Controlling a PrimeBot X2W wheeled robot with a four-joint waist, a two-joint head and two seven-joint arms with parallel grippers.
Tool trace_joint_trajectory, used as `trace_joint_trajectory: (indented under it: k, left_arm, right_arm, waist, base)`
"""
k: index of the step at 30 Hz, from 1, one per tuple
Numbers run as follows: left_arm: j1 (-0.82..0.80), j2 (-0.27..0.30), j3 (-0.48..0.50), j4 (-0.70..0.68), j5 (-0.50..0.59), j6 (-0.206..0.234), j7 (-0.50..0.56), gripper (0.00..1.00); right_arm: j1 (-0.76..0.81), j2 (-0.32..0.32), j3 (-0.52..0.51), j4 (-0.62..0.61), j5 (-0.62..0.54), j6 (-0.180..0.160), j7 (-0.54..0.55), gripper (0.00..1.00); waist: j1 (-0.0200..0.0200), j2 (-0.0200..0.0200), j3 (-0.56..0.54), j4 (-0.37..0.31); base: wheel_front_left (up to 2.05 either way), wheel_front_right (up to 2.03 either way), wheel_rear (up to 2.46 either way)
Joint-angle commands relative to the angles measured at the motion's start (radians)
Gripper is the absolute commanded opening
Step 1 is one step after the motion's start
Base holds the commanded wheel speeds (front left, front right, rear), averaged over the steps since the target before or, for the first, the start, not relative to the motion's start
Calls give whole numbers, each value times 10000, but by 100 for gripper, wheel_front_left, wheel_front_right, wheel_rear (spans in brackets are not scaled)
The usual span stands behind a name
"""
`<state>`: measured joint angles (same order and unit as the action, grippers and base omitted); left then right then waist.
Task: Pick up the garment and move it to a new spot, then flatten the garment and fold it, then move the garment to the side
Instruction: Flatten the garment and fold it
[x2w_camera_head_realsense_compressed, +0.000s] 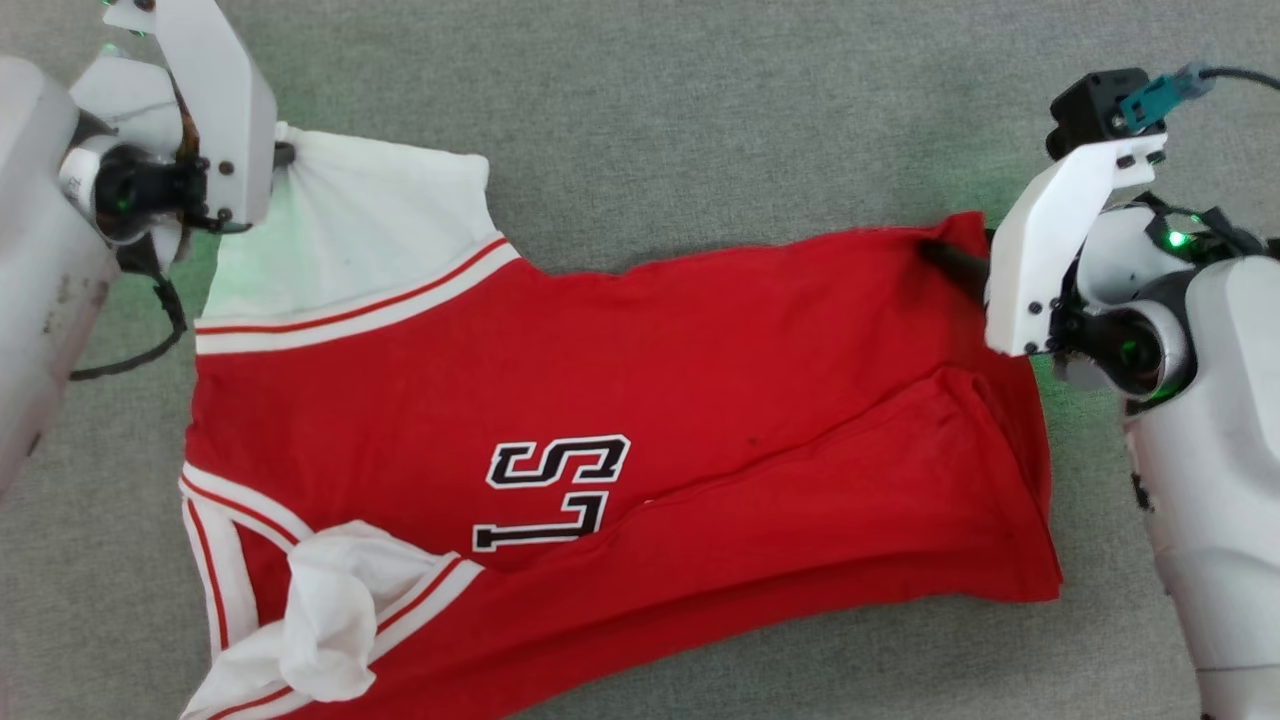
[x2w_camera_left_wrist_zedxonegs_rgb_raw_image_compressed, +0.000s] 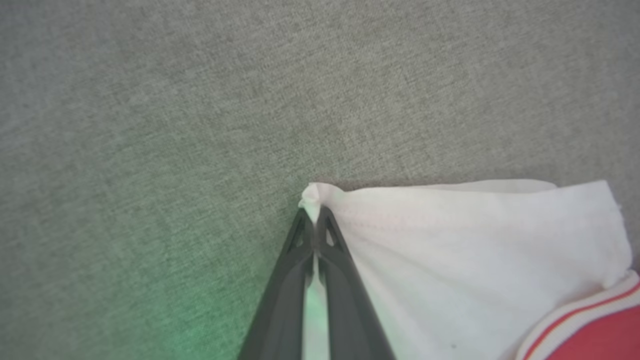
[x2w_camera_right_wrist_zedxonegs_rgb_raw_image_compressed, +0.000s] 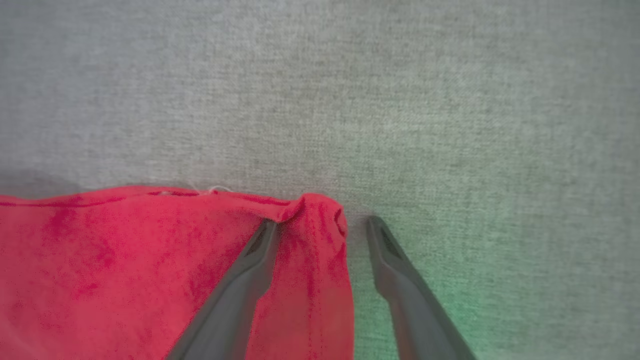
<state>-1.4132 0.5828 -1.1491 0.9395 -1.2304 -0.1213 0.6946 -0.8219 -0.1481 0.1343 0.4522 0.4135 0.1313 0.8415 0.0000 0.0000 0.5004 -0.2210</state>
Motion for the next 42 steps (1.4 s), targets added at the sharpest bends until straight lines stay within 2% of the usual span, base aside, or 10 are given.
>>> trace_joint_trajectory:
  k: [1,5,13,22,30,36,42]
  left_arm:
    - [701,-99,-239,186,73,-11,84,0]
    - [620,-176,-177,274,-13,-57,-113,0]
    - [433,-272,-70,53,-243,-88,-455,0]
    - [429,86,14,-852,-588,-95,-705,0]
    - [759,460,-13,-1857,-683,-79,-780,0]
    - [1370,1084,-91,-3544,-702,524,-785,0]
    - [2363,2310,-146,-6493,-739,1703,-909,0]
  right_arm:
    - [311,55,244,591,12,-13,210,0]
    - [49,-106,347,982,35,-15,10,0]
    - [-78,-633,587,1013,43,-17,-891,0]
    - [268,-1358,1092,525,182,-17,-1577,0]
    - [860,-2043,1393,-291,560,-17,-1499,0]
    - [1772,-2623,1237,-1398,824,-17,-1114,0]
    - [3147,-3017,720,-2635,972,-15,-691,0]
  waist:
    - [0,0,-26,27]
    - [0,0,-129,93]
    - [0,0,-805,398]
    - [0,0,-1934,964]
    - [0,0,-2822,1442]
    - [0,0,-3192,1747]
    - [0,0,-3415,1942]
  base:
    - [0,0,0]
    - [0,0,0]
    - [0,0,0]
    - [0,0,0]
    - [0,0,0]
    - [0,0,0]
    - [0,0,0]
